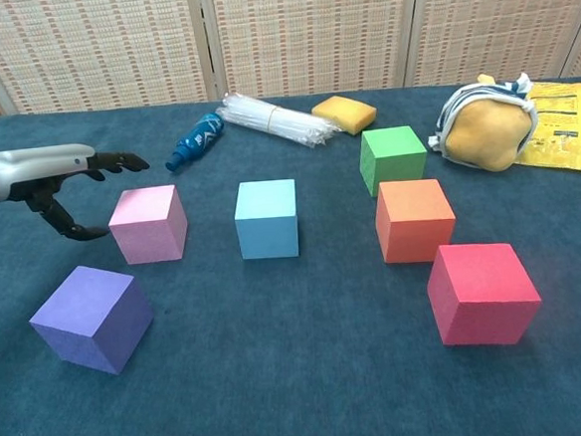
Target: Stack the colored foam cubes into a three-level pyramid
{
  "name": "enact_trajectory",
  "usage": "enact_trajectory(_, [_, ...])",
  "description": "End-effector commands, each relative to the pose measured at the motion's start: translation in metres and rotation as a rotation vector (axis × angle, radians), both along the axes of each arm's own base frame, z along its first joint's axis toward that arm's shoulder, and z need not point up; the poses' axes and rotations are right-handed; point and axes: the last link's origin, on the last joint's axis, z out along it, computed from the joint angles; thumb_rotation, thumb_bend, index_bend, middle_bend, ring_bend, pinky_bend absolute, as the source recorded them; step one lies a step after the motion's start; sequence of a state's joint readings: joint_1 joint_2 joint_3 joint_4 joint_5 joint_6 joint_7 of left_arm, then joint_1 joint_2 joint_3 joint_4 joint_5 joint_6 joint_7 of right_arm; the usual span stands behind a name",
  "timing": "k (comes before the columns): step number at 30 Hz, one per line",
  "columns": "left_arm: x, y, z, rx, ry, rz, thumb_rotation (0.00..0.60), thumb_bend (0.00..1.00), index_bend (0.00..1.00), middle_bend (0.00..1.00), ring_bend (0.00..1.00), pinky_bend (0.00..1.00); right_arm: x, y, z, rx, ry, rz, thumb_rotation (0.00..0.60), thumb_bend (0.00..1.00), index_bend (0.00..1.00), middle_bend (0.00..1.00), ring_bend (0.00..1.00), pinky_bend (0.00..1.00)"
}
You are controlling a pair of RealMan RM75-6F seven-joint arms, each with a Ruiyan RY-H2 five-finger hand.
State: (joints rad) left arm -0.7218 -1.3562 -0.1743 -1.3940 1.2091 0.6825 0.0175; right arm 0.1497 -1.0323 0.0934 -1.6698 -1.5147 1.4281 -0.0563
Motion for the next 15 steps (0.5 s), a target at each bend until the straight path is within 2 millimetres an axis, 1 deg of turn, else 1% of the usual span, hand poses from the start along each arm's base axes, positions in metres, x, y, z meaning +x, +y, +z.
enact_trajectory(1, [0.002,-0.001,-0.006,-0.016,-0.008,0.012,0.600,0.36,0.00,0.02,0.02,0.13,-0.001,-0.001,0.000,0.002,-0.001,-0.002,0.600,0.21,0.00,0.06,0.00,0.11])
enact_trajectory(9, [0.008,-0.002,-0.016,-0.035,-0.058,0.032,0.600,0.36,0.01,0.07,0.07,0.14,-0.004,0.000,-0.001,0.004,-0.004,-0.009,0.600,0.21,0.00,0.06,0.00,0.11])
enact_trajectory(13, [0.012,0.002,-0.021,-0.021,-0.085,0.034,0.600,0.35,0.08,0.15,0.15,0.17,-0.004,0.000,-0.001,0.004,-0.006,-0.010,0.600,0.21,0.00,0.06,0.00,0.11])
enact_trajectory(15, [0.013,0.004,-0.023,-0.017,-0.097,0.036,0.600,0.35,0.13,0.20,0.19,0.20,-0.004,0.000,-0.001,0.002,-0.005,-0.012,0.600,0.21,0.00,0.06,0.00,0.11])
